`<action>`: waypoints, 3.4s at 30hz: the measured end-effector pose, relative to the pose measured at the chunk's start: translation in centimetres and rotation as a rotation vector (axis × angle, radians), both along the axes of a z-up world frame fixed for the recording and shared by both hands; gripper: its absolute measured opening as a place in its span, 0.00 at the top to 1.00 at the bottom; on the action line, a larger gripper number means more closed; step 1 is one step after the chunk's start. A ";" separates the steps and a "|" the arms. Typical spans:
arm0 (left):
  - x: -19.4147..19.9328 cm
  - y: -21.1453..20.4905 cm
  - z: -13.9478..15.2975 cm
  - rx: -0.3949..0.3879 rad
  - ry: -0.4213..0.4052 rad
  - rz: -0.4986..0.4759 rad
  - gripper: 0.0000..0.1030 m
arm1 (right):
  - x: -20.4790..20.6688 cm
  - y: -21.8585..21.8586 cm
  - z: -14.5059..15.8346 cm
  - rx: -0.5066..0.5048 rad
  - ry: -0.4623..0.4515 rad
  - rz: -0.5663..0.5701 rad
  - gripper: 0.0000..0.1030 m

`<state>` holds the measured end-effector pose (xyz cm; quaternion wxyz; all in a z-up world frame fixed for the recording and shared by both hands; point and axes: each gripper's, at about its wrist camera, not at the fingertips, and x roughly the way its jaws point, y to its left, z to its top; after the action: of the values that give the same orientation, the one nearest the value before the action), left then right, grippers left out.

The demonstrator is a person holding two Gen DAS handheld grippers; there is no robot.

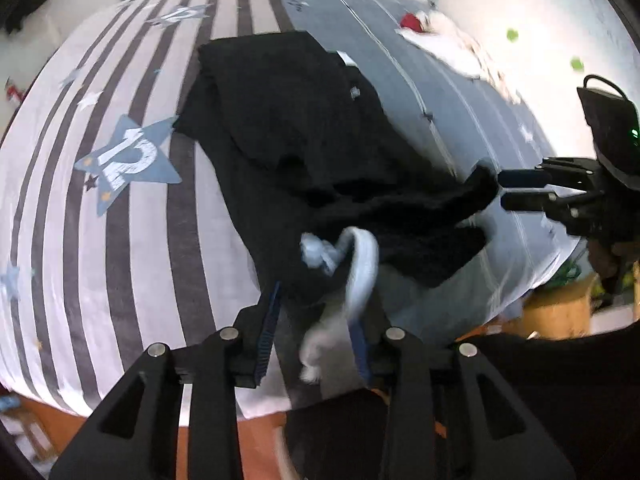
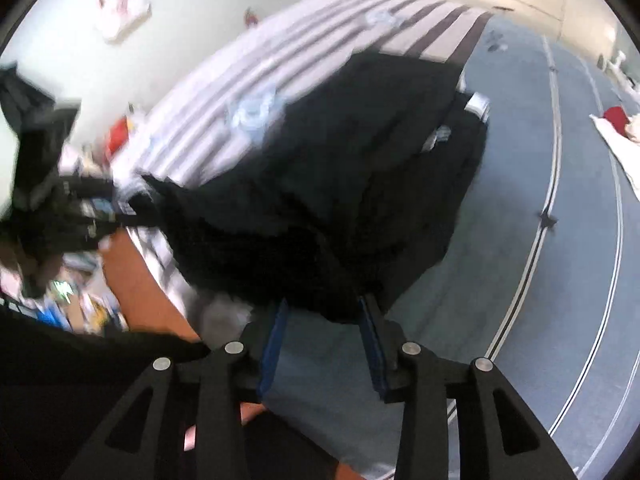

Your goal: Fold clothes

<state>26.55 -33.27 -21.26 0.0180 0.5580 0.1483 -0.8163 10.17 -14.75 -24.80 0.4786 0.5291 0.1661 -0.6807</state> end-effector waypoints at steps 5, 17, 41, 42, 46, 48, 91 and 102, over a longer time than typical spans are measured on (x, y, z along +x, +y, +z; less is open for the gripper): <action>0.7 0.1 0.0 -0.036 -0.026 -0.020 0.69 | -3.1 -0.3 -0.4 -0.002 -0.015 -0.064 0.65; -10.3 -5.5 -10.2 0.129 0.034 0.301 0.69 | -9.9 -7.1 -12.5 -0.048 -0.222 -0.243 0.65; -9.0 -1.5 -14.2 0.040 0.079 0.064 0.93 | -4.5 -5.9 -13.7 0.089 0.006 -0.419 0.24; -8.8 -1.4 -14.3 0.032 0.078 0.065 0.98 | -4.9 -5.5 -14.1 0.081 -0.007 -0.435 0.24; -7.7 -0.8 -14.0 0.038 0.098 0.068 0.99 | -6.0 -4.8 -15.5 -0.014 -0.128 -0.433 0.49; -6.9 -0.9 -13.3 0.040 0.117 0.071 0.99 | -5.6 -5.4 -15.3 -0.026 -0.122 -0.368 0.80; -2.7 -6.0 -11.8 0.160 0.009 0.058 0.80 | -4.6 -7.5 -16.6 0.010 -0.384 -0.193 0.63; 8.9 -2.7 -8.7 0.253 -0.127 -0.097 0.80 | 5.0 -1.0 -12.7 0.089 -0.451 0.004 0.65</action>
<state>35.45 -35.96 -29.91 -0.0827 0.6128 0.2213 -0.7541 15.14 -15.73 -37.49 0.4811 0.6881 0.0859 -0.5364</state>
